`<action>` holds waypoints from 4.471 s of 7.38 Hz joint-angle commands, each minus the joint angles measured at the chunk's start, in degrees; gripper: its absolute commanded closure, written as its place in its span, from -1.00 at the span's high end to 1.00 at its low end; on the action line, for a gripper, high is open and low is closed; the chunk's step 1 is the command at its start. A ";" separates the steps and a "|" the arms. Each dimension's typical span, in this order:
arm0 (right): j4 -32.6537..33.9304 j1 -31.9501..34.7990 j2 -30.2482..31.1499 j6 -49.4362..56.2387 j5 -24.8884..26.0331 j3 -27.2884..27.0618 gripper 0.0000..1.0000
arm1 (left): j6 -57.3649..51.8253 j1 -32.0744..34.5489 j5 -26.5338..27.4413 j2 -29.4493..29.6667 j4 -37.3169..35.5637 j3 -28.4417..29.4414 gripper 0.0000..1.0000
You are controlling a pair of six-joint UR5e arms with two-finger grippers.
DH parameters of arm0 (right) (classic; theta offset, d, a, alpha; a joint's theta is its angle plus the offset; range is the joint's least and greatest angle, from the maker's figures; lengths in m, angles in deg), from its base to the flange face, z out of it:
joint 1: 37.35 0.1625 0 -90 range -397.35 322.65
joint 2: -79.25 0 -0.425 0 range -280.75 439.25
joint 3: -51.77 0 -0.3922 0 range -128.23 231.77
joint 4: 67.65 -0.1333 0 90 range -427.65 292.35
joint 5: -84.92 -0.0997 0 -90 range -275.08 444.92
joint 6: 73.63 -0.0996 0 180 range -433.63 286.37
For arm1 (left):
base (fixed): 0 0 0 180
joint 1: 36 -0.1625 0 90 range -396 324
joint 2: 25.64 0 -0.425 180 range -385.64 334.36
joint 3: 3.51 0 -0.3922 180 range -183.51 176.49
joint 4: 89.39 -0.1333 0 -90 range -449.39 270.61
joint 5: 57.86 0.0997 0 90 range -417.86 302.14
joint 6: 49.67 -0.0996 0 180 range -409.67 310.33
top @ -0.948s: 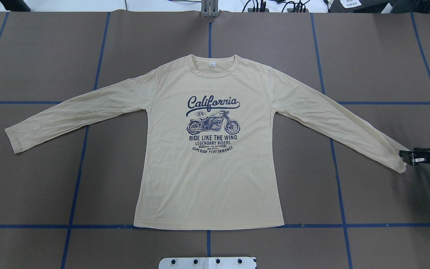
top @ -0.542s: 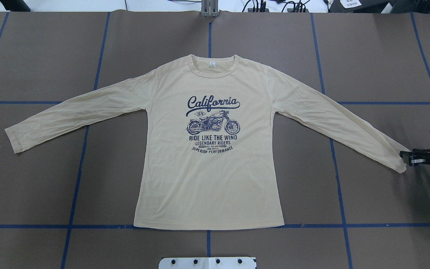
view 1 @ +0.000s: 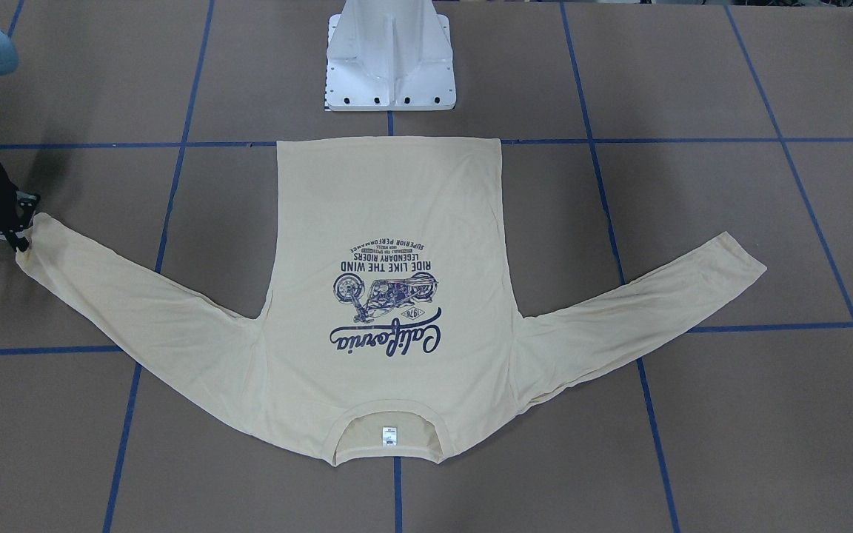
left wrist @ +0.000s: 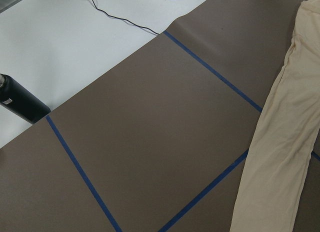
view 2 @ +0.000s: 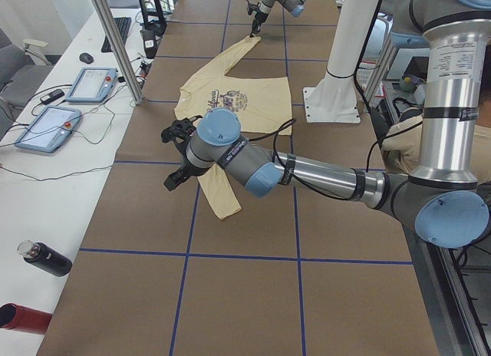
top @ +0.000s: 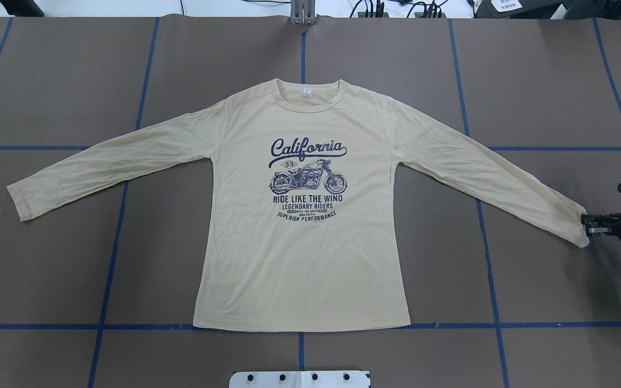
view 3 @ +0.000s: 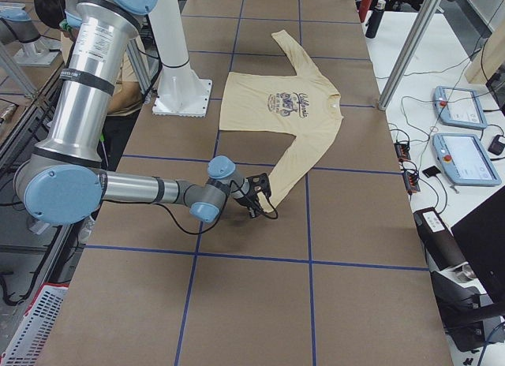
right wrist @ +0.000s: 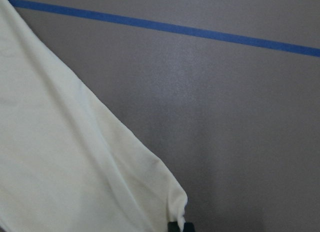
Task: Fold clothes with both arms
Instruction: 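Lower the right gripper and grasp the cuff of the sleeve nearest it, then carry the sleeve with the right gripper across the shirt body, then release the sleeve and raise the right gripper away from the shirt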
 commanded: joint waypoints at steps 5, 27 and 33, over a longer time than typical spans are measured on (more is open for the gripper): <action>33.70 9.44 -19.35 -1.66 -8.45 -21.90 -1.00 | 0.00 0.04 0.14 0.00 0.00 0.09 1.00; 63.86 -5.27 -96.89 -26.82 -1.87 35.37 1.00 | 3.22 -2.57 0.75 -1.22 -0.09 1.23 1.00; 72.97 11.88 -42.74 9.52 -16.26 -20.26 1.00 | 32.13 -22.43 19.00 -10.62 21.24 1.49 1.00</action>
